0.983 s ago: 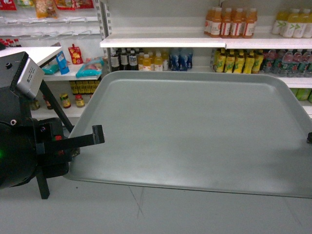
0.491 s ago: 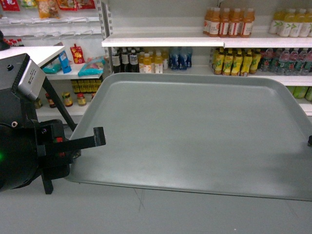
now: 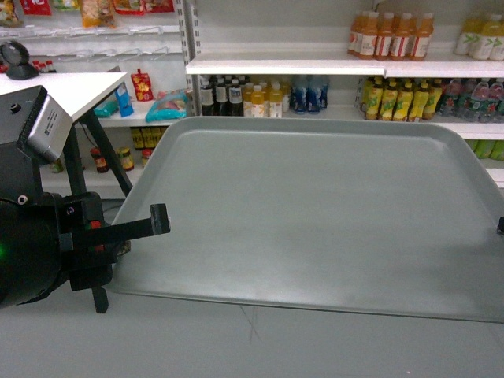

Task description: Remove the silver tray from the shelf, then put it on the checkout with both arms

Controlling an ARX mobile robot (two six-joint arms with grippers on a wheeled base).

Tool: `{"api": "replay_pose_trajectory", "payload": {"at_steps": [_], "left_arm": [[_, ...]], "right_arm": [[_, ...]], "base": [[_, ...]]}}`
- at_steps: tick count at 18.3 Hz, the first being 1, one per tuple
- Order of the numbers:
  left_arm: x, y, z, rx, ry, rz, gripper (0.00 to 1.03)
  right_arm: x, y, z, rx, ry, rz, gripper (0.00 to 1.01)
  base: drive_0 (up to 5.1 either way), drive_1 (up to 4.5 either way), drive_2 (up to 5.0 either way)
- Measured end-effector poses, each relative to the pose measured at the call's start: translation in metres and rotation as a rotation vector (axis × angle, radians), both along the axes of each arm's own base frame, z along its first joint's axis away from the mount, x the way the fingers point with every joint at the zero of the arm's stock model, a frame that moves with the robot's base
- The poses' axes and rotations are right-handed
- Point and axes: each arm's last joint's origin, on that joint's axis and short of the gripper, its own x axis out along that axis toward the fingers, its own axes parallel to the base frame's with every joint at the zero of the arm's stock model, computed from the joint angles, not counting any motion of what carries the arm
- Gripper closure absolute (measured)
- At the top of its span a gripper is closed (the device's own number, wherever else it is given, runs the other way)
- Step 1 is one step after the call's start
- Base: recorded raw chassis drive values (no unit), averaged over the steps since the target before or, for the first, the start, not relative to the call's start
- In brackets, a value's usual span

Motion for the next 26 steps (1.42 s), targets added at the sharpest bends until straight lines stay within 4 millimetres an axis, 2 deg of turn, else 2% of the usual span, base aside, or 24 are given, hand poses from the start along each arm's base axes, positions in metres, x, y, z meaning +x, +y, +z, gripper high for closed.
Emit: {"api": "replay_pose_trajectory", "payload": {"at_steps": [26], "left_arm": [[-0.0001,0.0,-0.0001,-0.004,0.002,0.003,1.01]], "right_arm": [[-0.0001,0.0,-0.0002,0.001,0.002,0.001,0.98]], "base": [[-5.0,2.43,2.4]]}}
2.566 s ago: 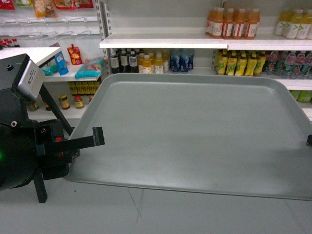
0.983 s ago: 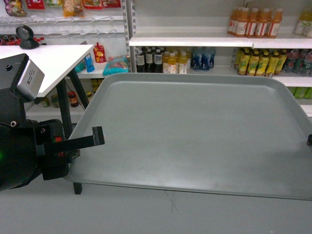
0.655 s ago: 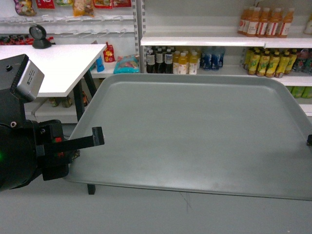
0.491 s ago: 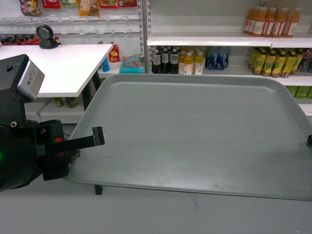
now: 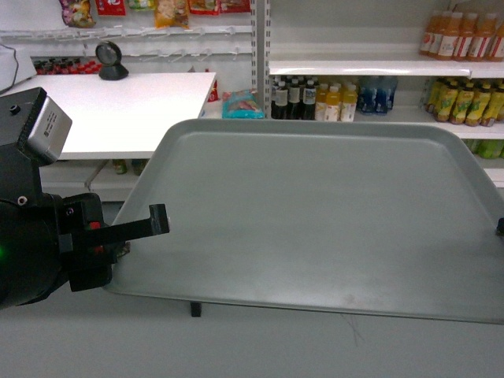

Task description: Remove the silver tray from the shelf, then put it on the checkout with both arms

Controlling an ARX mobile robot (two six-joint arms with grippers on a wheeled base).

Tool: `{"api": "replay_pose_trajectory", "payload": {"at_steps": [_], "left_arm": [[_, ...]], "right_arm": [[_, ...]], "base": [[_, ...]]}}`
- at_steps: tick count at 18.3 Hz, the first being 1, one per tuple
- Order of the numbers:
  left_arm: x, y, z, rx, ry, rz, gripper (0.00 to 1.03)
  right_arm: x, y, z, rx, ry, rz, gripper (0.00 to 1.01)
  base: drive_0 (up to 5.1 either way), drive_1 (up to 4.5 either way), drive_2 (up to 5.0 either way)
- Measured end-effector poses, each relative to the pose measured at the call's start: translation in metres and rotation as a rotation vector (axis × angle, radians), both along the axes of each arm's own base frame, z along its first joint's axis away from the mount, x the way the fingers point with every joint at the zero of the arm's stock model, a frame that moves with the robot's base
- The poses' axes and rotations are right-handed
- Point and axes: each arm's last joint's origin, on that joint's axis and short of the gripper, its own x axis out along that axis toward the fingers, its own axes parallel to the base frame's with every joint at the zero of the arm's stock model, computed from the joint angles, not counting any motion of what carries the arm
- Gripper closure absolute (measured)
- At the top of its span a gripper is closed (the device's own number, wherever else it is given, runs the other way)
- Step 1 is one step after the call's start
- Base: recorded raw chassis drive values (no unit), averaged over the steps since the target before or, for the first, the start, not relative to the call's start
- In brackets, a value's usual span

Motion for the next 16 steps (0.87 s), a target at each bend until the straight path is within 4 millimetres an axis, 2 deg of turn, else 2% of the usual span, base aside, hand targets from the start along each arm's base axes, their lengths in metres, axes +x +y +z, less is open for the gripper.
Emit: {"api": "replay_pose_trajectory", "payload": {"at_steps": [16], "left_arm": [[0.0,0.0,0.0001,0.0,-0.001,0.001,1.01]], "right_arm": [[0.0001,0.0,0.0002,0.0,-0.003,0.0,0.98]], "base": [[-5.0,2.43,2.4]]}}
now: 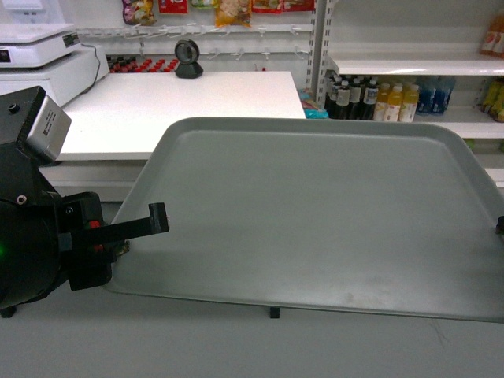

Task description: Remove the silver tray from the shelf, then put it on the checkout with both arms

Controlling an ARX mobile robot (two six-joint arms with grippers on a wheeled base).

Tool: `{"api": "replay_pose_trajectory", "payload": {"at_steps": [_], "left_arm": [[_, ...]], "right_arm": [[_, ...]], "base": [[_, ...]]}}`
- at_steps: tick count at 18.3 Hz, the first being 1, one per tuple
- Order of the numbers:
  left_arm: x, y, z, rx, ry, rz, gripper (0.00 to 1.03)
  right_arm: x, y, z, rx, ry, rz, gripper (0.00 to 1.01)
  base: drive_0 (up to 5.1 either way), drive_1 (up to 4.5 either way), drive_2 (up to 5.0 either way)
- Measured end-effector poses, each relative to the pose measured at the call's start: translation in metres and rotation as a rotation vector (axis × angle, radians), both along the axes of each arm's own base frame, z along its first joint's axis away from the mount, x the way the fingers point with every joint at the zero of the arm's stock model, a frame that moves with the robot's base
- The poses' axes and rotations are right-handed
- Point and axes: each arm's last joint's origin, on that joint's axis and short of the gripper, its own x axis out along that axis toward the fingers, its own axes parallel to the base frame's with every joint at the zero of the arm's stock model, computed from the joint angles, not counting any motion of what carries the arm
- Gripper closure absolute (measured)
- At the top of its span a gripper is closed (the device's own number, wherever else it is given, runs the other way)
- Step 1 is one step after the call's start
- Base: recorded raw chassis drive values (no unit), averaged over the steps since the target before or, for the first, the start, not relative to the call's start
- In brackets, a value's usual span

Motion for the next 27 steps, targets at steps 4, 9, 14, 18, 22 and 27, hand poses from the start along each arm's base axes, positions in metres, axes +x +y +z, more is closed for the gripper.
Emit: {"api": "replay_pose_trajectory", "payload": {"at_steps": [4,9,14,18,22,27], "left_arm": [[0.0,0.0,0.0,0.0,0.0,0.0,1.01],[-0.0001,0.0,-0.0002,0.001,0.002,0.0,1.01],[0.0001,0.0,0.0001,0.0,-0.001,0.0,1.01],[0.0003,0.0015,-0.0001,0.003,0.0,0.009,1.01],[0.0002,0.0011,0.0008,0.0,-0.005,0.005,1.01],[0.0001,0.0011,0.0002,0.0,-0.001,0.004,1.01]], "right_arm": [[0.0,0.0,-0.0001,0.0,0.001,0.0,0.98],[-0.0001,0.0,-0.0003,0.0,0.004,0.0,0.98],[0.0002,0.0,0.0002,0.0,-0.002,0.0,0.98],[0.0007,0.0019,0.0011,0.001,-0.007,0.006,0.98],[0.0003,0.0014,0.0006,0.0,-0.003,0.004,0.98],[0.0003,0.0014,0.0004,0.0,-0.002,0.004,0.98]], "base": [[-5.0,2.45,2.4],[-5.0,2.48,2.5],[-4.9,2.55,2.6],[0.0,0.0,0.0],[-0.2,2.97,-3.3],[0.1,4.23,-4.1]]}}
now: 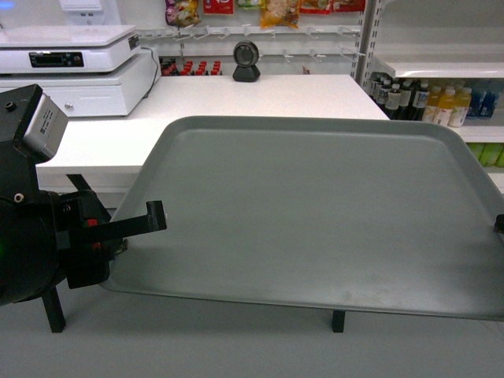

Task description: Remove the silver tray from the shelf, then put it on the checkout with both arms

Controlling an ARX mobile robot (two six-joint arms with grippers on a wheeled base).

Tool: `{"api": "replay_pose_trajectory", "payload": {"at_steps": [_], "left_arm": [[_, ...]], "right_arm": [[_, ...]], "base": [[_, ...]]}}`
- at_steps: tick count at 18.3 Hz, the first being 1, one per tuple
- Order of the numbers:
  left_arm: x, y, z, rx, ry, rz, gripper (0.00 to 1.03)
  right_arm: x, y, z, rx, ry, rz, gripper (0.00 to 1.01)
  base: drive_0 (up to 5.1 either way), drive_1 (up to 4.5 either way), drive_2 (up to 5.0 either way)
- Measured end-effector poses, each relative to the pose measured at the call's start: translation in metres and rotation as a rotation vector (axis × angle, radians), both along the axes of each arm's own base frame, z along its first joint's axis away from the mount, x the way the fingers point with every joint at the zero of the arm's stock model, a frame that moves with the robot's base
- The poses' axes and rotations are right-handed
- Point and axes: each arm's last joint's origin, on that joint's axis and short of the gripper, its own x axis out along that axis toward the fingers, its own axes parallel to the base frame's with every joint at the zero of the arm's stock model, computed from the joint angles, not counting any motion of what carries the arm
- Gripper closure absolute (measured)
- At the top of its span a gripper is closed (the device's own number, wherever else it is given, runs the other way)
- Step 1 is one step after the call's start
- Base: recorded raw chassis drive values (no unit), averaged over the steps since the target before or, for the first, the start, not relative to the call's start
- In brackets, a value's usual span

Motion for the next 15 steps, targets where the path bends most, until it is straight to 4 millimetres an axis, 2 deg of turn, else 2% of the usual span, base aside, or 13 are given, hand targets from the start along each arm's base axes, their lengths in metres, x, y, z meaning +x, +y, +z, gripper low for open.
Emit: {"api": "replay_pose_trajectory", "payload": {"at_steps": [15], "left_arm": [[-0.0001,0.0,-0.0005,0.002,0.005,0.0,1.01]], "right_arm": [[-0.0003,0.0,-0.0008,0.0,0.008,0.0,0.98]], "base": [[0.1,4.0,-3.9]]}}
